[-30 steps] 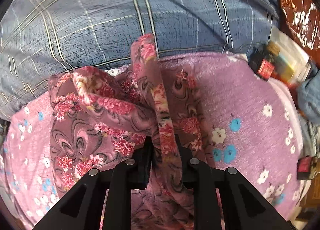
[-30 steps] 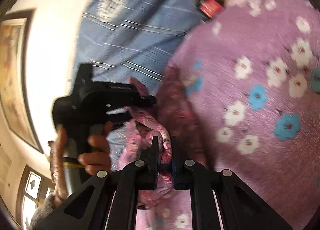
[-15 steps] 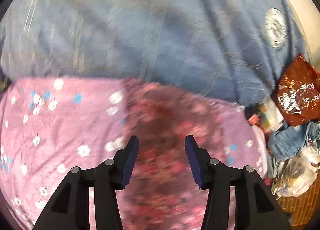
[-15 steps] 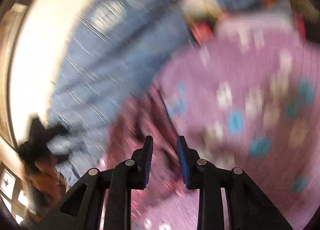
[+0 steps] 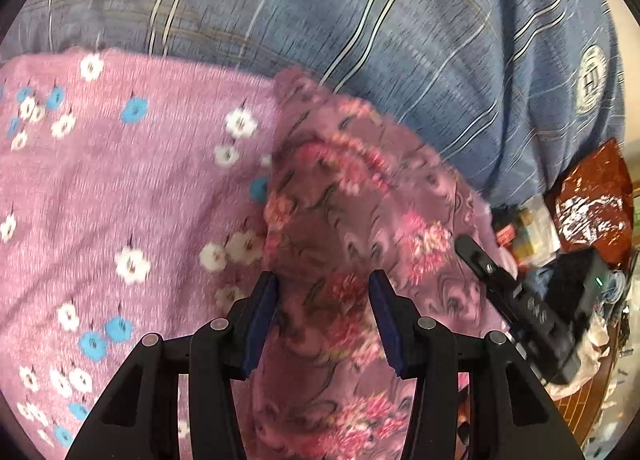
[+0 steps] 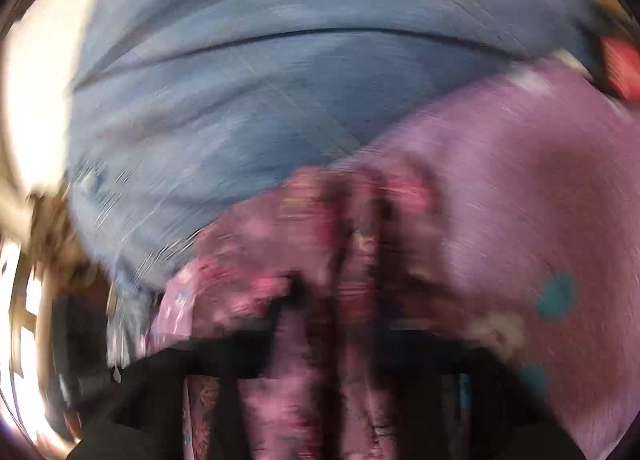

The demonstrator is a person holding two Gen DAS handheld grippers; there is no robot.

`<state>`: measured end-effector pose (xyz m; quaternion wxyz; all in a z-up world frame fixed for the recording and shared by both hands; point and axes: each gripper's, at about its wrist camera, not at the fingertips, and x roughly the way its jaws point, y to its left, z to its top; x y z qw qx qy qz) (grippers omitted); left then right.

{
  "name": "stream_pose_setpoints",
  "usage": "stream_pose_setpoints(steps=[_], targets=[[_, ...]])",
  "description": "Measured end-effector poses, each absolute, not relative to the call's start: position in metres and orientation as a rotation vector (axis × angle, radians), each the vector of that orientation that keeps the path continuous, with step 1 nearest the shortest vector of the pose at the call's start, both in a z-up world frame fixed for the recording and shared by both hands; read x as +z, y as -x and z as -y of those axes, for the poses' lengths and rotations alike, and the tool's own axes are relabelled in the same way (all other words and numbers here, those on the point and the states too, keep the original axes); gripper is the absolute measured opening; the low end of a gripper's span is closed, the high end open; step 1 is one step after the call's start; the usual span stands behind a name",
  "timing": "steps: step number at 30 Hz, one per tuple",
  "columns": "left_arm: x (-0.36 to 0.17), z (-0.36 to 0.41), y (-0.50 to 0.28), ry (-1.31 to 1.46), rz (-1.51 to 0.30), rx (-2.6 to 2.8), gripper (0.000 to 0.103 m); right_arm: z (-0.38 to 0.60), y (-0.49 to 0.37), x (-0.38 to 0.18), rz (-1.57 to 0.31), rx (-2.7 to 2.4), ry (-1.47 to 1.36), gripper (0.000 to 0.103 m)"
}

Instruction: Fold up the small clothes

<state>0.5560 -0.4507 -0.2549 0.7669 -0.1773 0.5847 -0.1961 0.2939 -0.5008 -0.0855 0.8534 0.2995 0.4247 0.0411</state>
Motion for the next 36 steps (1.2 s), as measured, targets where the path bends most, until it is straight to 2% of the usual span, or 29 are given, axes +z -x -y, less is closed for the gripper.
stream_pose_setpoints(steps=[2,4,6,8,9,11,13,14,15,16,17,18,19,22,24,25,27,28,29,30,31,32,33,36], targets=[[-0.255,0.45,-0.559,0.387,-1.233,-0.43,0.046,0.494,-0.289,-0.066,-0.826,0.091,-0.498,0.007],[-0.27,0.455,-0.563,0.356,-1.248,-0.396,0.046,0.513,-0.28,-0.067,-0.783,0.019,-0.537,0.006],[-0.289,0.463,-0.569,0.342,-1.305,-0.369,0.041,0.541,-0.282,-0.094,-0.854,-0.067,-0.638,0.005],[-0.293,0.464,-0.571,0.339,-1.311,-0.354,0.041,0.55,-0.285,-0.117,-0.941,-0.119,-0.648,0.005],[-0.29,0.462,-0.57,0.346,-1.302,-0.365,0.04,0.552,-0.28,-0.116,-0.914,-0.089,-0.67,0.012],[-0.28,0.45,-0.561,0.373,-1.302,-0.405,0.038,0.556,-0.266,-0.104,-0.864,-0.069,-0.701,0.013],[-0.273,0.436,-0.543,0.387,-1.29,-0.447,0.038,0.561,-0.245,-0.095,-0.822,0.055,-0.792,0.028],[-0.272,0.43,-0.532,0.395,-1.276,-0.461,0.038,0.562,-0.237,-0.094,-0.823,0.09,-0.822,0.055],[-0.273,0.427,-0.522,0.404,-1.274,-0.473,0.039,0.559,-0.225,-0.098,-0.835,0.121,-0.854,0.074],[-0.278,0.424,-0.51,0.417,-1.294,-0.494,0.039,0.555,-0.218,-0.102,-0.846,0.127,-0.86,0.075],[-0.284,0.423,-0.499,0.428,-1.315,-0.503,0.039,0.549,-0.213,-0.109,-0.869,0.137,-0.851,0.069],[-0.287,0.422,-0.489,0.429,-1.319,-0.501,0.04,0.542,-0.212,-0.113,-0.899,0.131,-0.811,0.03],[-0.288,0.423,-0.476,0.413,-1.307,-0.505,0.04,0.529,-0.21,-0.111,-0.918,0.123,-0.71,0.018],[-0.298,0.433,-0.457,0.296,-1.281,-0.478,0.044,0.509,-0.196,-0.096,-0.846,0.054,-0.505,0.017],[-0.298,0.434,-0.458,0.312,-1.301,-0.465,0.042,0.508,-0.202,-0.113,-0.922,-0.014,-0.452,0.029],[-0.292,0.427,-0.457,0.353,-1.304,-0.473,0.037,0.513,-0.2,-0.109,-0.914,-0.024,-0.466,0.03],[-0.28,0.418,-0.452,0.365,-1.287,-0.482,0.036,0.519,-0.19,-0.098,-0.886,0.01,-0.557,0.039],[-0.273,0.414,-0.446,0.354,-1.265,-0.48,0.036,0.524,-0.18,-0.098,-0.886,0.034,-0.602,0.045],[-0.27,0.412,-0.442,0.353,-1.251,-0.483,0.036,0.528,-0.17,-0.099,-0.892,0.047,-0.644,0.058],[-0.269,0.413,-0.436,0.35,-1.247,-0.49,0.037,0.531,-0.161,-0.102,-0.893,0.047,-0.668,0.063],[-0.272,0.418,-0.428,0.334,-1.259,-0.502,0.037,0.536,-0.15,-0.106,-0.896,0.048,-0.692,0.063],[-0.276,0.424,-0.421,0.312,-1.277,-0.499,0.037,0.534,-0.142,-0.11,-0.903,0.059,-0.708,0.054],[-0.285,0.432,-0.417,0.278,-1.296,-0.487,0.037,0.528,-0.137,-0.119,-0.93,0.079,-0.67,0.026],[-0.293,0.446,-0.402,0.153,-1.245,-0.468,0.037,0.497,-0.137,-0.111,-0.927,0.04,-0.414,0.024]])
